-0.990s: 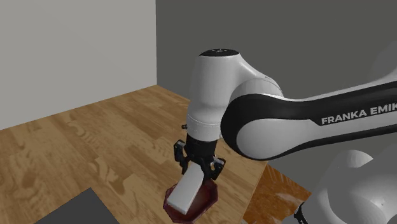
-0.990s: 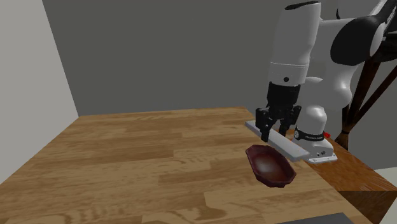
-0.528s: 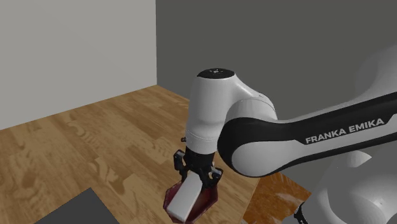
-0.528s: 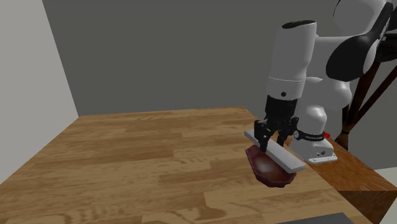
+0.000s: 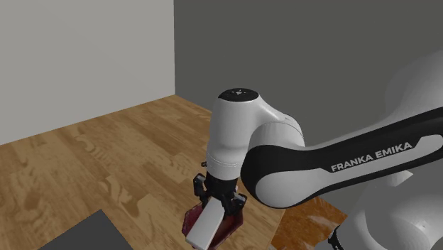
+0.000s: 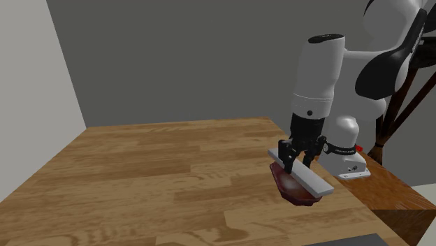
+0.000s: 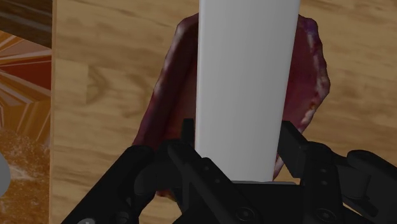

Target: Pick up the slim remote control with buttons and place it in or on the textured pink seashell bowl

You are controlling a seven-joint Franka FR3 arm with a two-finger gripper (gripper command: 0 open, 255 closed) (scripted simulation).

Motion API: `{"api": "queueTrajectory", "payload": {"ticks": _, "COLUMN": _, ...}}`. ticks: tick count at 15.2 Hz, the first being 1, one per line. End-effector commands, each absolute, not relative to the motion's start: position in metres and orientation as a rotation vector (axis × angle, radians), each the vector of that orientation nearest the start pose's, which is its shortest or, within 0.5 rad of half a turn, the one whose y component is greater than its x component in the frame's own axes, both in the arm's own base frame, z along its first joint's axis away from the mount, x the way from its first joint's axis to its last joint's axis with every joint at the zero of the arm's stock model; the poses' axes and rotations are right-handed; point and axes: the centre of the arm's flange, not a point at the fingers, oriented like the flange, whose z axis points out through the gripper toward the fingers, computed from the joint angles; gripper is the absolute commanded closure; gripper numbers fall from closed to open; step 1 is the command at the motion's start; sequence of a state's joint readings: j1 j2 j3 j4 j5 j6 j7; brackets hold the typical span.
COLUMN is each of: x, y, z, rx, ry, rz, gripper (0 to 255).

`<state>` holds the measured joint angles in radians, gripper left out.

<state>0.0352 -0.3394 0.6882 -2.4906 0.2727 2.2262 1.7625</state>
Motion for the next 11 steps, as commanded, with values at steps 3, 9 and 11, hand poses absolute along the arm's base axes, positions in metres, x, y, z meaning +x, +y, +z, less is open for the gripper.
{"api": "queueTrajectory", "payload": {"ticks": 3, "x": 0.326, "y": 0.297, "z": 0.383, "rx": -2.547, "ry": 1.804, "rz": -0.005, "gripper": 255}}
{"api": "queueTrajectory", "payload": {"ticks": 9, "x": 0.326, "y": 0.297, "z": 0.383, "rx": -2.547, "ry": 1.804, "rz": -0.005, "gripper": 0}}
{"api": "queueTrajectory", "payload": {"ticks": 11, "x": 0.326, "y": 0.296, "z": 0.409, "rx": -2.547, "ry": 1.804, "rz": -0.005, "gripper": 0}}
